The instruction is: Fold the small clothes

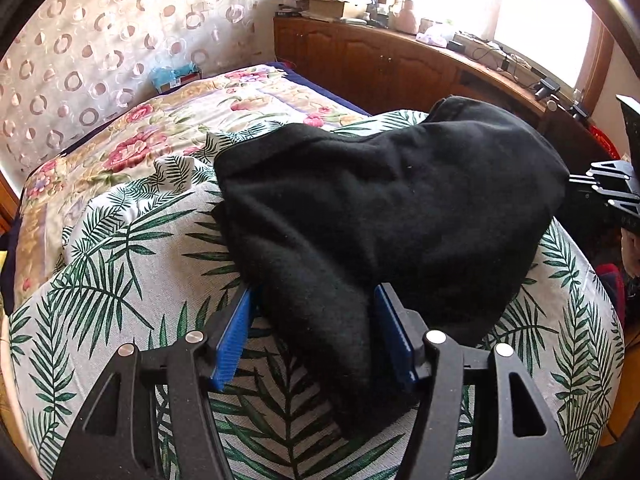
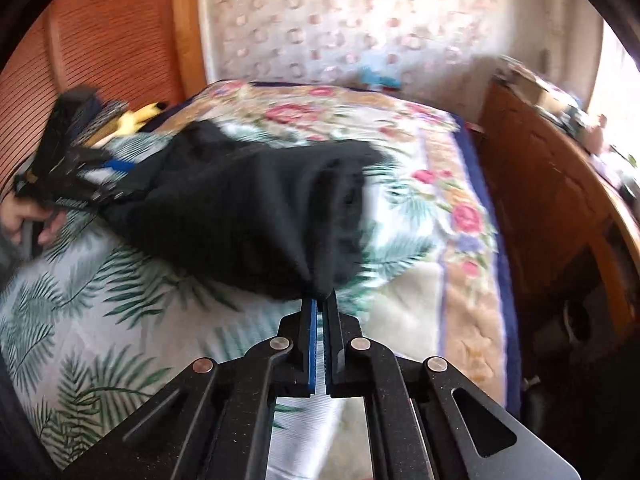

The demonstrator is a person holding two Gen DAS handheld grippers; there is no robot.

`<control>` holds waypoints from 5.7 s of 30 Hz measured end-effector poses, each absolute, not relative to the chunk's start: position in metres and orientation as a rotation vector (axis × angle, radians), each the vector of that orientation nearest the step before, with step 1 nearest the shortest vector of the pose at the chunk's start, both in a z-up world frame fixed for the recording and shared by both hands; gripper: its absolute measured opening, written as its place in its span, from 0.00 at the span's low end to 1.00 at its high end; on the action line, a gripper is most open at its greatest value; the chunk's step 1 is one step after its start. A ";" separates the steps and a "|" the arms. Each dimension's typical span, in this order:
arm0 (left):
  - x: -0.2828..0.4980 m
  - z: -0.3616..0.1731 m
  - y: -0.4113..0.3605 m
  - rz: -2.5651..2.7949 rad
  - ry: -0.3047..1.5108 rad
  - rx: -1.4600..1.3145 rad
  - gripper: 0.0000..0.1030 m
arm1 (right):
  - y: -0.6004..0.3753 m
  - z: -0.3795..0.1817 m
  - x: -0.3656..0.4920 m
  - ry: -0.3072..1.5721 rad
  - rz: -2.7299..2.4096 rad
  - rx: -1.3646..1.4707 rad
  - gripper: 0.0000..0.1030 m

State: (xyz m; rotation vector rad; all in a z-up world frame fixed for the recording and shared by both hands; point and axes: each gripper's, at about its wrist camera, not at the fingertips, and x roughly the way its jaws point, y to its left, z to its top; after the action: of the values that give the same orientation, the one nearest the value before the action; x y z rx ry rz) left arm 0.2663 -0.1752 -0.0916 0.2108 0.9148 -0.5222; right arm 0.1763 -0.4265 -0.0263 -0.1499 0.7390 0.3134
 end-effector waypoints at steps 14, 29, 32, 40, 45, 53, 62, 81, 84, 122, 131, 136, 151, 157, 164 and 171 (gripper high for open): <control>0.271 -0.077 -0.168 -0.500 0.865 0.141 0.61 | -0.439 -0.018 0.174 0.708 0.276 -0.048 0.48; 0.299 -0.084 -0.167 -0.447 0.876 0.099 0.61 | -0.380 -0.035 0.238 0.695 0.236 -0.044 0.74; 0.302 -0.089 -0.164 -0.436 0.889 0.099 0.61 | -0.386 -0.047 0.251 0.727 0.229 0.018 0.83; 0.309 -0.096 -0.160 -0.456 0.916 0.059 0.61 | -0.391 -0.049 0.264 0.770 0.299 0.071 0.83; 0.311 -0.096 -0.161 -0.458 0.912 0.061 0.61 | -0.397 -0.044 0.265 0.762 0.297 0.058 0.80; 0.313 -0.096 -0.162 -0.455 0.911 0.072 0.61 | -0.398 -0.049 0.262 0.757 0.343 0.050 0.68; 0.314 -0.095 -0.162 -0.495 0.912 0.023 0.50 | -0.398 -0.050 0.267 0.781 0.396 0.054 0.59; 0.270 -0.035 -0.150 -0.571 0.734 -0.012 0.10 | -0.388 -0.028 0.234 0.641 0.391 0.044 0.20; 0.261 -0.019 -0.138 -0.557 0.690 -0.020 0.10 | -0.379 -0.021 0.227 0.609 0.406 0.031 0.20; 0.083 -0.031 0.181 0.228 0.462 -0.260 0.10 | 0.078 0.095 0.337 0.332 1.110 -0.738 0.20; 0.086 -0.053 0.190 0.270 0.540 -0.261 0.10 | 0.098 0.080 0.379 0.375 0.934 -0.515 0.57; 0.081 -0.047 0.188 0.277 0.532 -0.233 0.26 | 0.071 0.065 0.351 0.351 1.019 -0.431 0.57; 0.074 -0.027 0.177 0.236 0.509 -0.168 0.99 | 0.099 -0.024 0.420 0.548 1.032 -0.328 0.58; 0.073 -0.018 0.167 0.223 0.496 -0.141 0.99 | 0.075 -0.011 0.380 0.512 0.963 -0.324 0.57; 0.069 -0.010 0.146 0.193 0.483 -0.108 0.99 | 0.003 -0.001 0.297 0.459 0.912 -0.249 0.57; 0.068 -0.010 0.118 0.133 0.482 -0.083 0.99 | -0.056 -0.007 0.247 0.437 0.816 -0.192 0.64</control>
State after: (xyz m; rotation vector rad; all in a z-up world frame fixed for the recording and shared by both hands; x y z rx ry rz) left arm 0.0675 0.1182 -0.0095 -0.0826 0.4816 0.1325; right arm 0.2471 -0.0561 -0.0068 -0.1921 0.4366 0.8156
